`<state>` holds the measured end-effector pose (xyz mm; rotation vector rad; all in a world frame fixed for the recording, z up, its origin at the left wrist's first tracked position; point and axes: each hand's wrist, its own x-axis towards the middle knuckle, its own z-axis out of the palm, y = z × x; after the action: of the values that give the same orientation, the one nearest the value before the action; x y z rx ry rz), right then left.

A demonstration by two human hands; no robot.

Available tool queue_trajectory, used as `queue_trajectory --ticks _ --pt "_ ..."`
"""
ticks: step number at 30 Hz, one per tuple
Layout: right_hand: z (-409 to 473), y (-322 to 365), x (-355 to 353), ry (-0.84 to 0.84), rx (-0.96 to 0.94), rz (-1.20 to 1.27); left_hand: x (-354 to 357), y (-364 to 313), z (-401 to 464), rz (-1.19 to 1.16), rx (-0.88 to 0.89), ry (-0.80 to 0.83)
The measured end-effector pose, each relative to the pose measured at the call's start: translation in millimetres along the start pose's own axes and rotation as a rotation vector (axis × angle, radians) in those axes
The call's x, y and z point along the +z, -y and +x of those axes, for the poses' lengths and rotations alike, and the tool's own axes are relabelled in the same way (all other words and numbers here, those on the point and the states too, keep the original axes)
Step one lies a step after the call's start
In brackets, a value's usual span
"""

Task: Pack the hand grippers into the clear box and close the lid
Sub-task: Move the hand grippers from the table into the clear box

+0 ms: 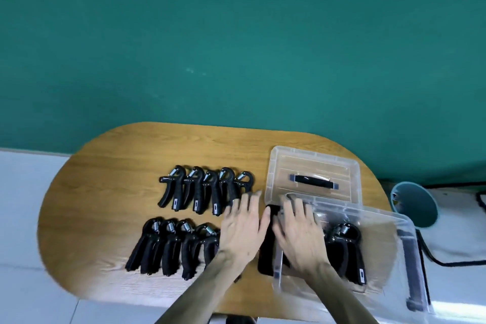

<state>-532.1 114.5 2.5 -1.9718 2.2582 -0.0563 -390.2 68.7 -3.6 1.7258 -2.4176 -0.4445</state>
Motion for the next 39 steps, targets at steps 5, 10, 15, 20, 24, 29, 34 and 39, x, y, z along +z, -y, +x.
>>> queue_trajectory --ticks 5,10,15,20,24,29,34,39 --pt "12.3 51.5 11.3 0.026 -0.055 -0.028 -15.4 54.4 -10.0 -0.008 -0.078 0.026" --pt "31.0 100.8 21.0 0.132 -0.087 -0.044 -28.6 113.8 -19.5 0.007 -0.182 0.087" --pt "44.3 147.9 39.1 0.256 -0.101 -0.068 -27.5 176.3 -32.9 0.021 -0.264 0.232" --pt "60.9 188.8 65.5 0.317 -0.121 -0.031 -19.9 230.1 -45.9 -0.023 -0.32 0.309" --pt "73.2 218.7 85.5 0.349 -0.13 -0.012 -9.2 260.0 -48.7 -0.012 -0.345 0.353" --pt "90.0 245.0 106.6 0.382 -0.154 -0.052 3.2 285.2 -46.7 -0.006 -0.335 0.339" --pt "107.1 264.5 127.3 0.379 -0.163 -0.052 26.4 299.0 -61.5 -0.069 -0.358 0.277" --pt "128.8 282.9 151.3 0.359 -0.187 -0.044 52.7 308.5 -81.8 -0.166 -0.392 0.305"
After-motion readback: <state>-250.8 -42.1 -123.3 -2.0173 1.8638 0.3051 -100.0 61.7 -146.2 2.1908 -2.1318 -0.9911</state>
